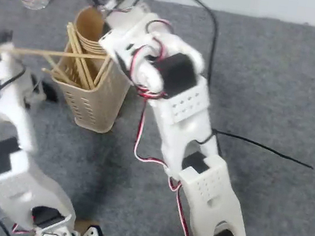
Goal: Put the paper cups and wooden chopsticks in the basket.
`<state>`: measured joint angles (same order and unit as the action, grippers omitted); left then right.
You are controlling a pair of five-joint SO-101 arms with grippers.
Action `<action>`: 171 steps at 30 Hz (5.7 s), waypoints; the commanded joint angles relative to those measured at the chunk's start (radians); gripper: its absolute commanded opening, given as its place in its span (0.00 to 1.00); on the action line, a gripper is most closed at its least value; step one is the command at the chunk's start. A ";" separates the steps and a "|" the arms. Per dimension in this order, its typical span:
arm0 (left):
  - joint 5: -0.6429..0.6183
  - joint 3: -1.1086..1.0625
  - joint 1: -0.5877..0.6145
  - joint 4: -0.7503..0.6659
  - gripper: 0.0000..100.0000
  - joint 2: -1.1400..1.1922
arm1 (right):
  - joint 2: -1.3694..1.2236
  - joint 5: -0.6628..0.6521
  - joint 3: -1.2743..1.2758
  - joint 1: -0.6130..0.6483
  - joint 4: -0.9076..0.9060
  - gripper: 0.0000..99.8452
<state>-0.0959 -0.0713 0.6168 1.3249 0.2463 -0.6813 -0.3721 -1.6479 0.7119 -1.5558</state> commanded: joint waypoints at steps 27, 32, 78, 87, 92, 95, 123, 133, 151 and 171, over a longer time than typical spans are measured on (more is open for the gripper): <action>-0.074 0.183 -0.290 -0.064 0.27 -0.503 | 0.305 0.011 -0.034 -0.091 -0.228 0.19; -0.120 0.274 -0.261 -0.018 0.27 -0.503 | 0.312 0.009 -0.034 -0.134 -0.231 0.19; -0.279 -0.286 0.063 -0.284 0.27 -0.621 | -0.466 -0.391 -0.035 -0.222 -0.196 0.20; -0.347 -0.137 -0.106 -0.276 0.27 -0.875 | -0.180 -0.272 -0.035 -0.251 -0.214 0.20; -0.345 -0.148 -0.318 -0.273 0.27 -0.885 | -0.047 -0.201 -0.034 -0.375 -0.225 0.20; -0.345 -0.151 -0.402 -0.259 0.27 -0.829 | -0.007 -0.163 -0.029 -0.463 -0.228 0.20; -0.055 1.256 -0.414 0.442 0.27 0.187 | -0.007 -0.098 -0.026 -0.622 -0.240 0.20; 0.057 1.389 -0.331 0.430 0.27 0.417 | -0.042 -0.101 -0.026 -0.625 -0.240 0.20; 0.123 1.328 -0.385 0.408 0.01 0.674 | -0.143 -0.097 -0.029 -0.621 -0.239 0.20; 0.181 1.331 -0.192 0.433 0.01 0.376 | -0.303 -0.097 -0.032 -0.435 -0.234 0.20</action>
<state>0.0683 1.3126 0.4388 1.7254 0.7710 -0.9774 -0.4795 -1.6494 0.2286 -1.7568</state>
